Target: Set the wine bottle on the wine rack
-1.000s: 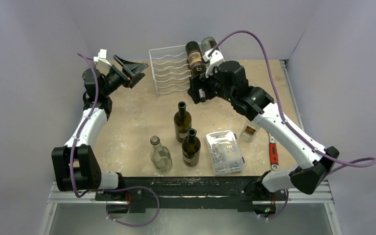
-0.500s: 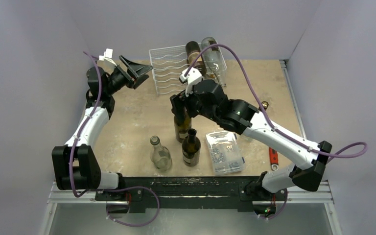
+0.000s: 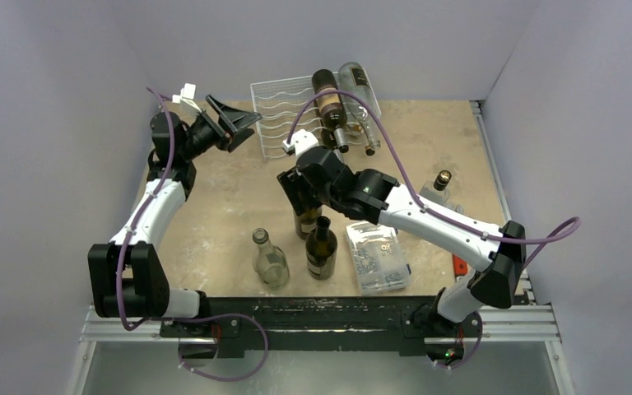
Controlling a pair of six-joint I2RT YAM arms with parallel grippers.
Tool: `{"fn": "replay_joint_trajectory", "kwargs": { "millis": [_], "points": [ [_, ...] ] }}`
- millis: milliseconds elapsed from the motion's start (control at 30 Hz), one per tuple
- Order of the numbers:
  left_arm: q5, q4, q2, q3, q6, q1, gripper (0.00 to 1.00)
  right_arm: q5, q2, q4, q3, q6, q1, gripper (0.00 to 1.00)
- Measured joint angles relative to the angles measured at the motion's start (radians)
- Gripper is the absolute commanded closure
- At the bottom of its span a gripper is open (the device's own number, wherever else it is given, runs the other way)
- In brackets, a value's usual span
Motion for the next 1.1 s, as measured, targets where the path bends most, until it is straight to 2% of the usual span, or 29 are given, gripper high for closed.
{"fn": "replay_joint_trajectory", "kwargs": {
  "millis": [333,467,600,667,700,1100],
  "points": [
    [0.0,-0.029,0.0,0.003,0.017,-0.002,0.1,0.003,0.026,0.005,0.012,0.014,0.0,0.57],
    [0.0,-0.031,0.0,0.004,0.018,-0.002,0.1,-0.002,0.026,0.01,0.013,0.021,0.0,0.62],
    [0.0,-0.033,0.0,0.004,0.018,-0.002,0.1,0.0,0.026,0.013,0.013,0.028,-0.001,0.8],
    [0.0,-0.033,0.0,0.004,0.018,-0.002,0.1,-0.001,0.026,0.013,0.013,0.032,0.0,0.96],
    [0.0,-0.033,0.0,0.004,0.018,-0.002,0.1,-0.001,0.026,0.014,0.013,0.032,0.0,1.0],
    [-0.001,-0.041,0.0,0.006,0.018,-0.002,0.13,-0.002,0.024,0.029,0.023,0.089,-0.037,1.0]
  ]
}}
